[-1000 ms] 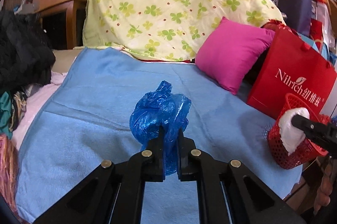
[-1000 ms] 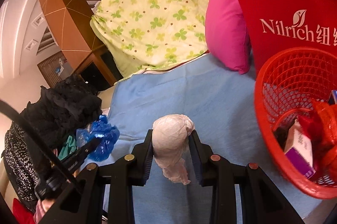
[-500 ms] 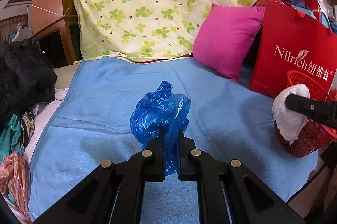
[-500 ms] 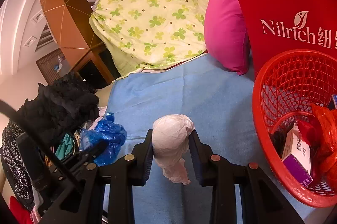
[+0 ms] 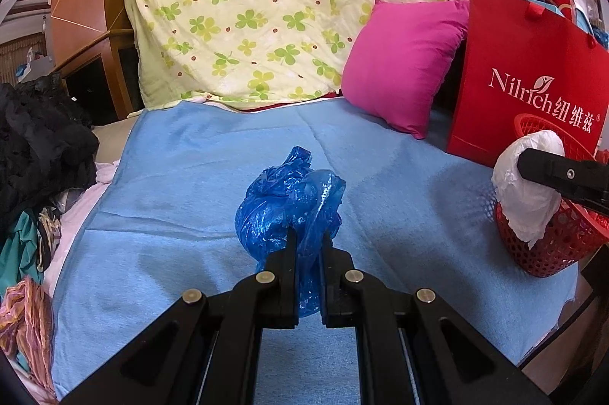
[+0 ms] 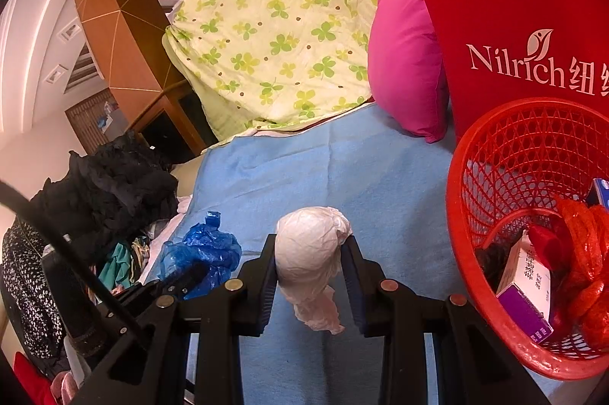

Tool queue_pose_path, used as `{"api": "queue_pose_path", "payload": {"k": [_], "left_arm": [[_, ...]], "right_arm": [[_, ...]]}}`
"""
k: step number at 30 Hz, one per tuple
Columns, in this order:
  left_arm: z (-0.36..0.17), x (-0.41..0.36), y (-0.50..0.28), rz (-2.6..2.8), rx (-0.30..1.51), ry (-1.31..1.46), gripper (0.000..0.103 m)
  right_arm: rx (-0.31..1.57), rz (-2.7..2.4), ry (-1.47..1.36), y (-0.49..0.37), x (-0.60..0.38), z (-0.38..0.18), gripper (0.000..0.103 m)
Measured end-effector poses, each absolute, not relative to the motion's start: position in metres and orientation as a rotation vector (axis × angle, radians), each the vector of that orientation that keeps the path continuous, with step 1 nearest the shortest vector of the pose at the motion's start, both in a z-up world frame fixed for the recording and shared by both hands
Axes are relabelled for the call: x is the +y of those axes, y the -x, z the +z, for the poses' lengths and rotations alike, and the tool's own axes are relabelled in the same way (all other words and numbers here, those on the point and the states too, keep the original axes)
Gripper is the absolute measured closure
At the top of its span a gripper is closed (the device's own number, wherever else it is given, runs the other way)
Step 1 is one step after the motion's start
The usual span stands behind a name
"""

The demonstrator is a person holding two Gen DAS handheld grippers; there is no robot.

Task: Collect trash
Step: 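Lift the blue bag and white tissue with both tools toward the red basket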

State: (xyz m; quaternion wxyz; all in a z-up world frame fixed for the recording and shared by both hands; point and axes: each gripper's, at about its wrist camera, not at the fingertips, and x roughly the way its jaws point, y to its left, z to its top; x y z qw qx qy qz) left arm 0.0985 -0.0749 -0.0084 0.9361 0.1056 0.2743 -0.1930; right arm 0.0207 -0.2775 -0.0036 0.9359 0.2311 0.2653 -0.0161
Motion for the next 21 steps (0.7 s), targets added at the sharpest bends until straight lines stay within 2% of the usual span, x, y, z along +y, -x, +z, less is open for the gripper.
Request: {"api": "queue_pose_path", "payload": {"k": [21], "left_arm": [[-0.016, -0.094, -0.09, -0.43, 0.568, -0.258, 0.095]], "right_arm": [[0.531, -0.045, -0.453, -0.014, -0.279, -0.001, 0.068]]}}
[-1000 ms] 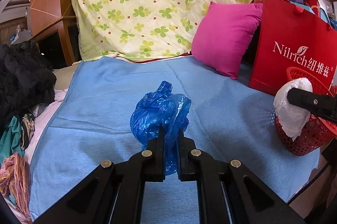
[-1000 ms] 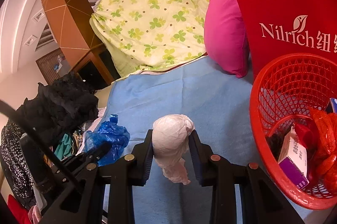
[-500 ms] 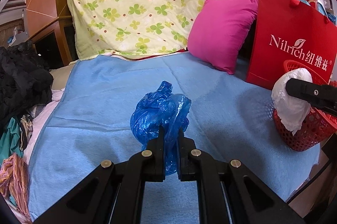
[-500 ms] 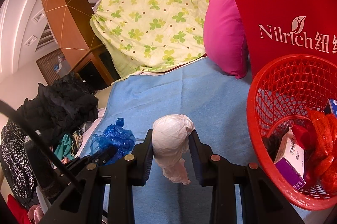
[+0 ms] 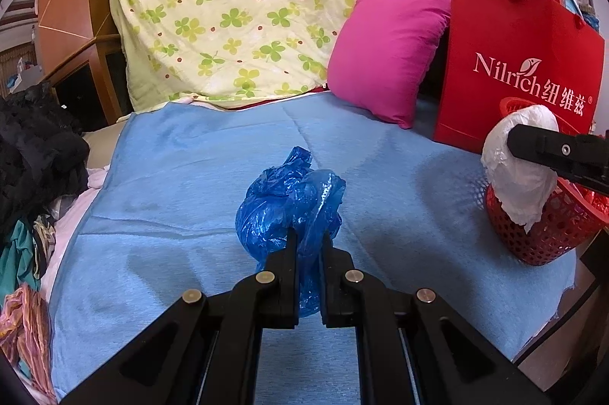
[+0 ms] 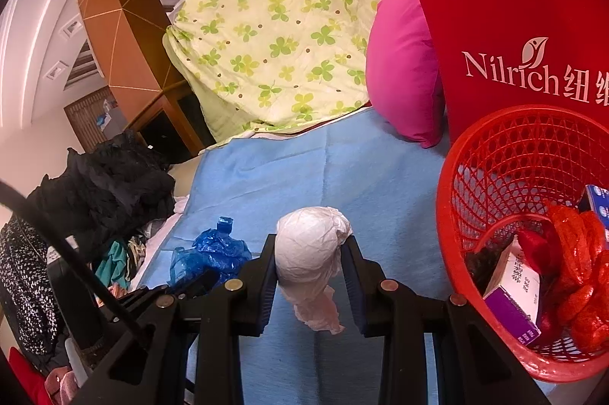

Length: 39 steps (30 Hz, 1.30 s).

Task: Collect trash
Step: 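Lift the blue bag and white tissue with both tools toward the red basket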

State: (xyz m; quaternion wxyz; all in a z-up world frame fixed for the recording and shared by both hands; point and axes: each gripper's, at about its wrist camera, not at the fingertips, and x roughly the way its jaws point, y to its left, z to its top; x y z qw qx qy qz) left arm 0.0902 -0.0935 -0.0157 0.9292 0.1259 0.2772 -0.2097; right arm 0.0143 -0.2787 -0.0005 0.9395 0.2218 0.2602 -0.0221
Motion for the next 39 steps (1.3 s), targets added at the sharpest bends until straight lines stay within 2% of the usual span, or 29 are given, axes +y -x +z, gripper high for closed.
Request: {"api": "queue_pose_path", "payload": {"k": [39], "left_arm": [[-0.0186, -0.1048, -0.0836, -0.465, 0.571, -0.301, 0.095]], "right_arm": [[0.52, -0.04, -0.447, -0.0091, -0.2803, 0.0041, 0.068]]}}
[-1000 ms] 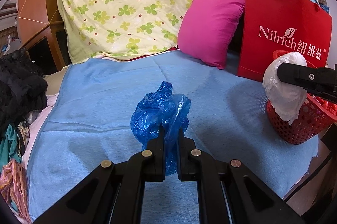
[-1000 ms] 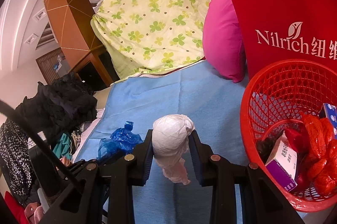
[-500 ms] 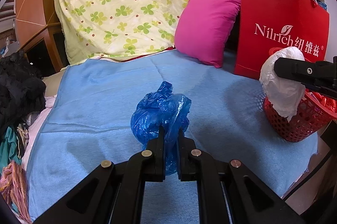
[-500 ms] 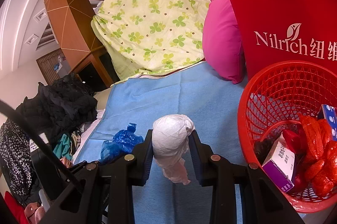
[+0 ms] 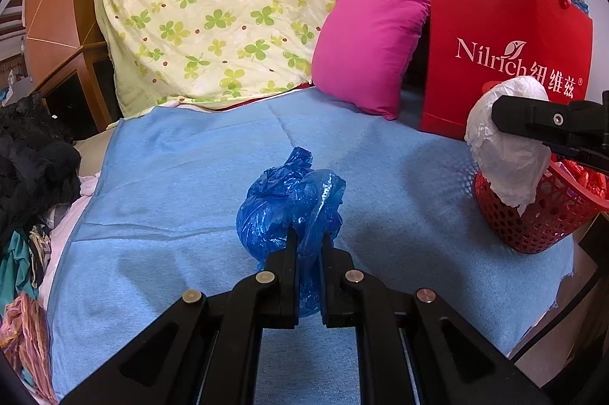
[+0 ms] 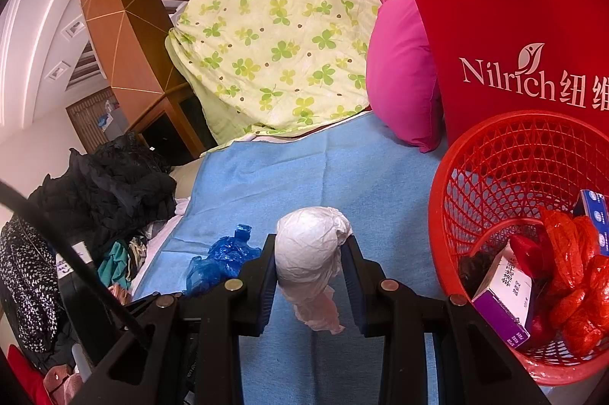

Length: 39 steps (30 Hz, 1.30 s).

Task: Collect trash
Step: 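Lift the blue bag and white tissue with both tools toward the red basket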

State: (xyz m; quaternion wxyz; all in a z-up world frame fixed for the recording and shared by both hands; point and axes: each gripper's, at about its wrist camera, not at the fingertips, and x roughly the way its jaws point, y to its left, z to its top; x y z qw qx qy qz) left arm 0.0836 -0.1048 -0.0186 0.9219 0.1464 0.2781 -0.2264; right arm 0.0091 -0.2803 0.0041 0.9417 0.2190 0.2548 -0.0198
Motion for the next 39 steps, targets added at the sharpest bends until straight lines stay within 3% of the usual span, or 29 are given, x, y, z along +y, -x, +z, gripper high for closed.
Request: {"api": "queue_pose_path", "payload": {"k": [25, 39], "left_arm": [[-0.019, -0.107, -0.078, -0.47, 0.554, -0.315, 0.095], [-0.004, -0.106, -0.062, -0.456, 0.529, -0.281, 0.095]], "right_arm": [[0.506, -0.042, -0.417, -0.002, -0.288, 0.009, 0.068], [0.407, -0.033, -0.364, 0.021, -0.296, 0.021, 0.068]]}}
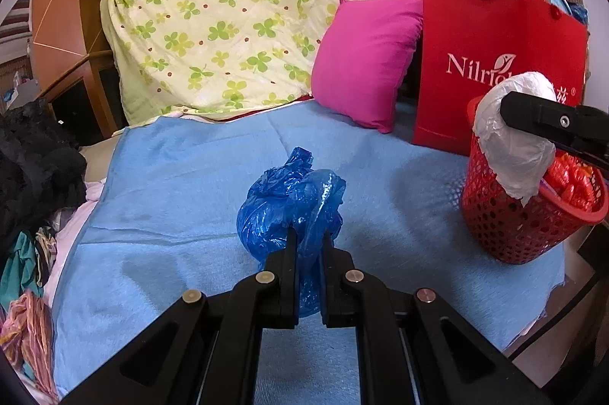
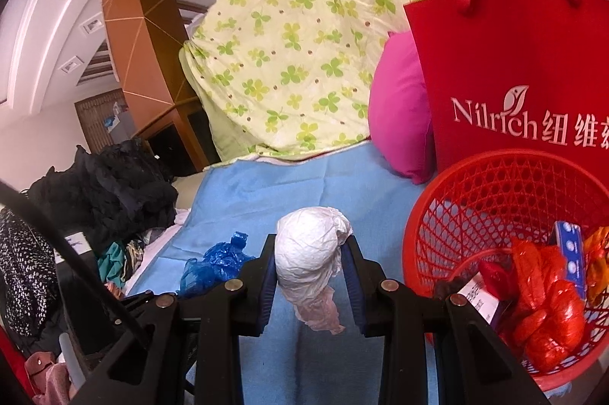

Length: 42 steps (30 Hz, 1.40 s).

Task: Collect trash
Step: 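Lift the blue bag and white tissue with both tools toward the red basket, then carry the blue bag and white tissue over the red mesh basket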

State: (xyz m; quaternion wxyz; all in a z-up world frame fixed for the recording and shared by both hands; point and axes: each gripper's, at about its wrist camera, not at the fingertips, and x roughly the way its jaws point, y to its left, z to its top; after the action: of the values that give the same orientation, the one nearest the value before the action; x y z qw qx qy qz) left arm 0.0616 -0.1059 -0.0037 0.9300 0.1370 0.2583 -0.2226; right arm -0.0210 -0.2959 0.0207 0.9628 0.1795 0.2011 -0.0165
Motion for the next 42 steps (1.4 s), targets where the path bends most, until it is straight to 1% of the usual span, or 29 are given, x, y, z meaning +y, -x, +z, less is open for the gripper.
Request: {"api": "queue_pose_path", "payload": {"k": [23, 42], "left_arm": [[0.043, -0.127, -0.019, -0.469, 0.451, -0.313, 0.095], [0.069, -0.164, 0.009, -0.507, 0.392, -0.373, 0.095]], "right_arm": [[0.287, -0.037, -0.371, 0.046, -0.317, 0.036, 0.067], [0.229, -0.082, -0.482, 0.066, -0.366, 0.037, 0.066]]}}
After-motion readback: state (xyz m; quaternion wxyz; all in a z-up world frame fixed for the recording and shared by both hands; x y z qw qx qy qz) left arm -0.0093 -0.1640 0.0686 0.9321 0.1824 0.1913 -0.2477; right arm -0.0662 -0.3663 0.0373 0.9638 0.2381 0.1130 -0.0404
